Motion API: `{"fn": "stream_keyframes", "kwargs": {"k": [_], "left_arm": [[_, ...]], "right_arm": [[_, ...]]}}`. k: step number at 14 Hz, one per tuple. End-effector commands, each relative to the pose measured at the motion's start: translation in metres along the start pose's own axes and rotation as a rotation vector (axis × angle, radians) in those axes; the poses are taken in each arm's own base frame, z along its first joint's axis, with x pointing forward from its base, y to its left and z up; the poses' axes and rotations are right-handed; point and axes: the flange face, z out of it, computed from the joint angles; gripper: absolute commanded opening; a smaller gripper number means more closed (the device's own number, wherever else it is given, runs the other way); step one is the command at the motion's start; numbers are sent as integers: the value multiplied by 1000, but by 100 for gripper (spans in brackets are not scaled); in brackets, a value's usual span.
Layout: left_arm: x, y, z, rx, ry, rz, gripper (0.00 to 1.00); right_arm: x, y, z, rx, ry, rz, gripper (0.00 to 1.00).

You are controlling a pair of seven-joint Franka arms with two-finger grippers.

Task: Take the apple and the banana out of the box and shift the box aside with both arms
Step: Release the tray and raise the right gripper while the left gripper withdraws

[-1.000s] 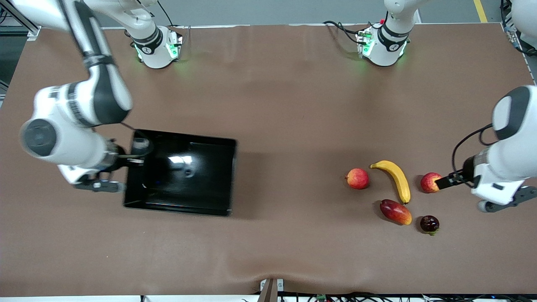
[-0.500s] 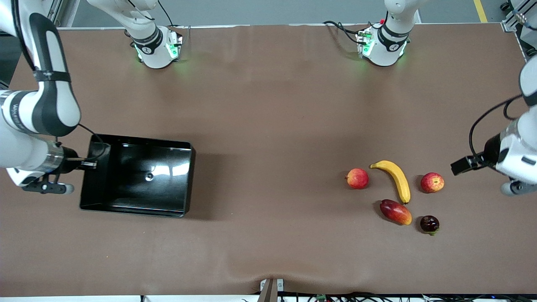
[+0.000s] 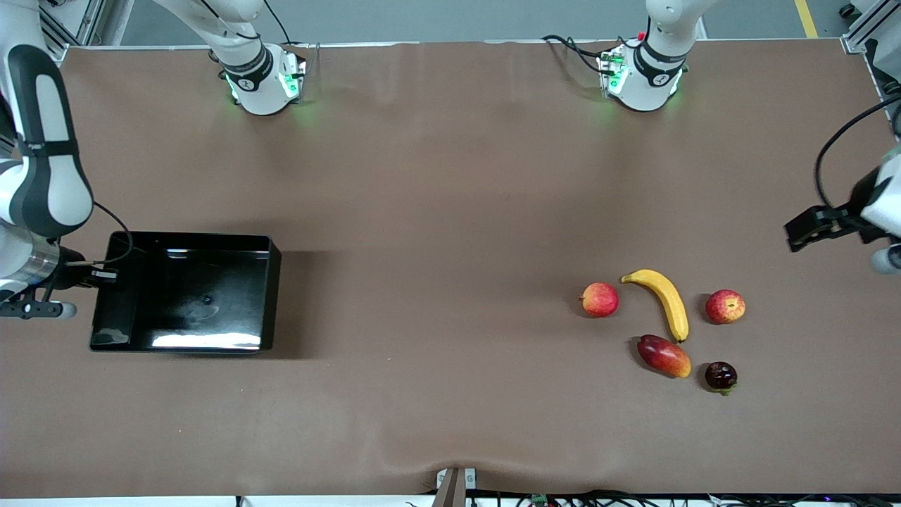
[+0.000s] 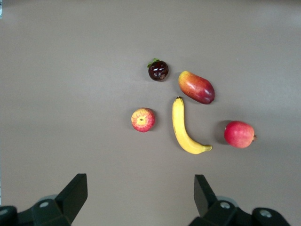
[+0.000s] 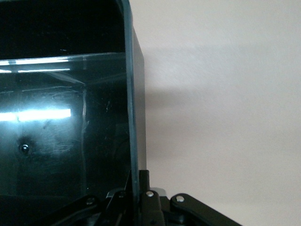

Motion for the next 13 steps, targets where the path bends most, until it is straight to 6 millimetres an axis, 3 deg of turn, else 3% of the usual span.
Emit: {"fn": "stream_keyframes", "kwargs": {"k": [1,3,6,7,8,9,11,13], "left_arm": [[-19,3,-26,-31,17,3,100],[-32,5,-28,-33,3,-22,100],[-56,5,-38,-29,0,14,100],[-64,10,-44,-26,1,28,100],[-71,14,-49,-24,-9,40,100],[-76,12,-53,-23,-14,47,100],[-81,1,-61,-24,-2,77,100],[-84,-5,-56,-28,-28,90,100]], "right_arm": [[-3,19,18,73,10,-12,0],[-1,36,38,65,34,-37,0],[1,42,56,63,44,-29,0],[1,43,59,64,41,-29,7],[1,43,59,65,40,-29,57],[1,43,59,65,40,-27,100],[3,40,54,65,39,-37,100],[11,34,33,47,70,-55,100]]}}
